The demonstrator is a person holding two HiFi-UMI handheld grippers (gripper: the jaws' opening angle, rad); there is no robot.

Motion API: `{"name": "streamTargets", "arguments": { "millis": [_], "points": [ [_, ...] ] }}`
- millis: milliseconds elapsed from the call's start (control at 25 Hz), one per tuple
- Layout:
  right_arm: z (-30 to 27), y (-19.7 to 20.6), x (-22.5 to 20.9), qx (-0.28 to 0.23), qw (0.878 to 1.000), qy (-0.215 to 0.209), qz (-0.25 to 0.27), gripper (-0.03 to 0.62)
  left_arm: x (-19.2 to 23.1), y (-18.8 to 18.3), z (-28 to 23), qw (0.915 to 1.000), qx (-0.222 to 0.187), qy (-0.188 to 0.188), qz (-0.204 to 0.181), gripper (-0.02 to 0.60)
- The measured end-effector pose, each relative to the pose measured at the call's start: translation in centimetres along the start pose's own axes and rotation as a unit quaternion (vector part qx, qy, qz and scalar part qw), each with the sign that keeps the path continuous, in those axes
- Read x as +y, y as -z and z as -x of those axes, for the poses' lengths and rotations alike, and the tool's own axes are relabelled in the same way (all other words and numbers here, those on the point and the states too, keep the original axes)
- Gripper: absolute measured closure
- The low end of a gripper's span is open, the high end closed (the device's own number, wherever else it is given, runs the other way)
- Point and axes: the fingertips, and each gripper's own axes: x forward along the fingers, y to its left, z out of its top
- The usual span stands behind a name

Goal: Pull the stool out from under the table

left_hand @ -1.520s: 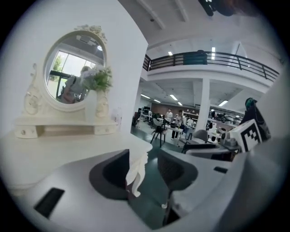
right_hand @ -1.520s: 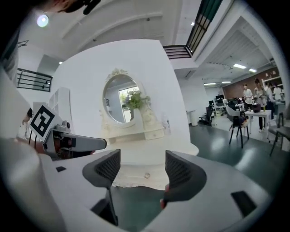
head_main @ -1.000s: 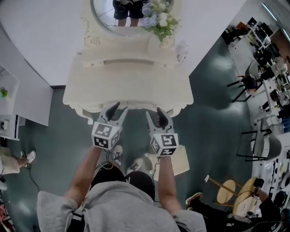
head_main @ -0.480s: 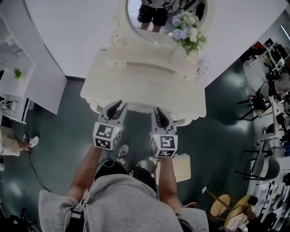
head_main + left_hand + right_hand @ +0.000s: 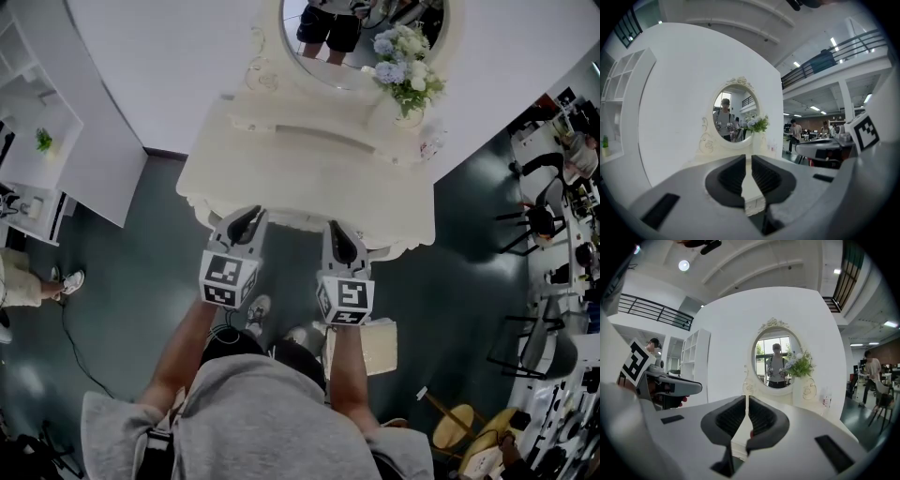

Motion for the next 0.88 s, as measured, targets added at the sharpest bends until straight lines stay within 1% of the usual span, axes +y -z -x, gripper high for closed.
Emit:
{"name": "streamTargets", "arguments": {
  "millis": [240,880],
  "points": [
    [-0.11,0.06,-0.08,0.001,1.000,0.004,0.001,0.563,0.18,0.21,-0.36,1.0000,0.007,0.005,-0.001,0.541],
    [-0.71,0.01,-0.42,-0.004,1.000,0.008,-0.004,0.563,0.60,0.15,-0.91,0.9999,0.007,0.006,-0.004,0.541]
  ]
}}
